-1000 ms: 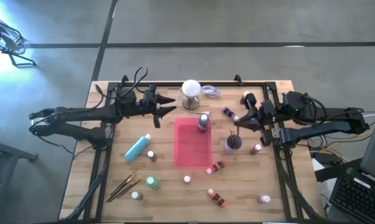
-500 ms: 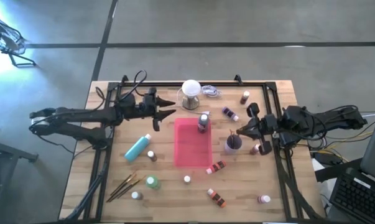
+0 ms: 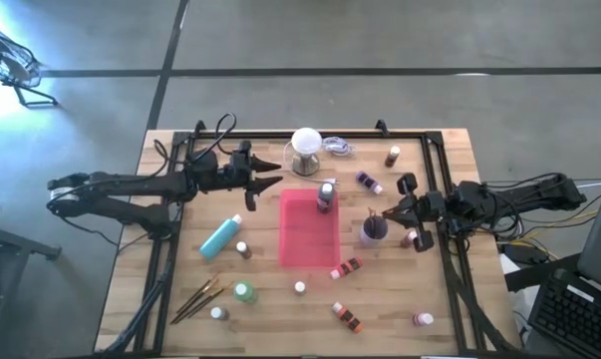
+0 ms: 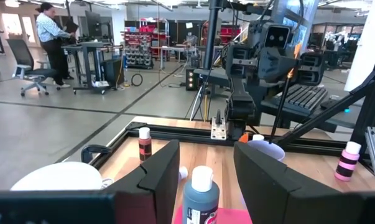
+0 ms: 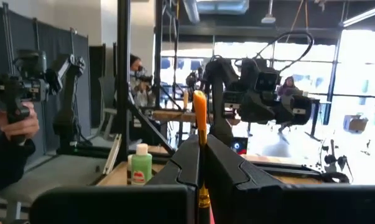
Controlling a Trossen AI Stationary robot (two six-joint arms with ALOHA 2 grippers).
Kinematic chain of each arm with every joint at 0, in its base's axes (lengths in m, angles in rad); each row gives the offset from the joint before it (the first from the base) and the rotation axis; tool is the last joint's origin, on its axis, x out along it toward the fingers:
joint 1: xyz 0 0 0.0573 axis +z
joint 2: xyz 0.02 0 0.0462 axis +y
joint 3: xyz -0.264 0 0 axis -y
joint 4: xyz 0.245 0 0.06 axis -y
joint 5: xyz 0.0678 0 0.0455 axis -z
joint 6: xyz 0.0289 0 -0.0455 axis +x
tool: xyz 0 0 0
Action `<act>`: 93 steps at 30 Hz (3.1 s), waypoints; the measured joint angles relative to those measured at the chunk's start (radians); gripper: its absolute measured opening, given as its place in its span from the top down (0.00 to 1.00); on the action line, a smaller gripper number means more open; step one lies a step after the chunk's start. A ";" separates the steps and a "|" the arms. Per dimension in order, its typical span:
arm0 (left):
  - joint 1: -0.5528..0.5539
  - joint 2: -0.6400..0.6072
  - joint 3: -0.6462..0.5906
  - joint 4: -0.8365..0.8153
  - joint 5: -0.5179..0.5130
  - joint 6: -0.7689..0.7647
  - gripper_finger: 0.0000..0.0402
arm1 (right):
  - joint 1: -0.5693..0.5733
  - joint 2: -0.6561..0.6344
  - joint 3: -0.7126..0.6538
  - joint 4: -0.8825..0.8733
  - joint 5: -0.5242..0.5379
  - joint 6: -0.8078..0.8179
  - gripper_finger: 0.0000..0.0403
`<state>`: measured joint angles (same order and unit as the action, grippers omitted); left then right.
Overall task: Pick & Place Paint Supplies
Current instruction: Put the orange paintbrush into the purple cup, then put the large blue paint bottle into the red bin
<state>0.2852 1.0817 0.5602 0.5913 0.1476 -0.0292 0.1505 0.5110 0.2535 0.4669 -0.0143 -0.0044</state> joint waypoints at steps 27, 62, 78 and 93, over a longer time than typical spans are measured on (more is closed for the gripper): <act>0.001 0.000 -0.006 0.000 -0.016 -0.001 0.61 | 0.000 -0.006 -0.230 0.128 0.156 0.066 0.98; 0.000 0.000 -0.007 -0.001 -0.016 -0.001 0.61 | 0.000 0.212 -0.235 0.119 0.201 0.162 0.93; 0.001 0.001 -0.007 -0.002 -0.016 -0.001 0.61 | 0.000 0.209 -0.175 0.119 0.227 0.148 0.70; -0.007 -0.009 -0.001 -0.049 0.119 -0.121 0.61 | -0.021 0.211 0.171 -0.130 0.477 -0.167 0.53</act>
<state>0.2778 1.0723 0.5590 0.5423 0.2668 -0.1501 0.1298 0.7221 0.4247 0.3365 0.4630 -0.1712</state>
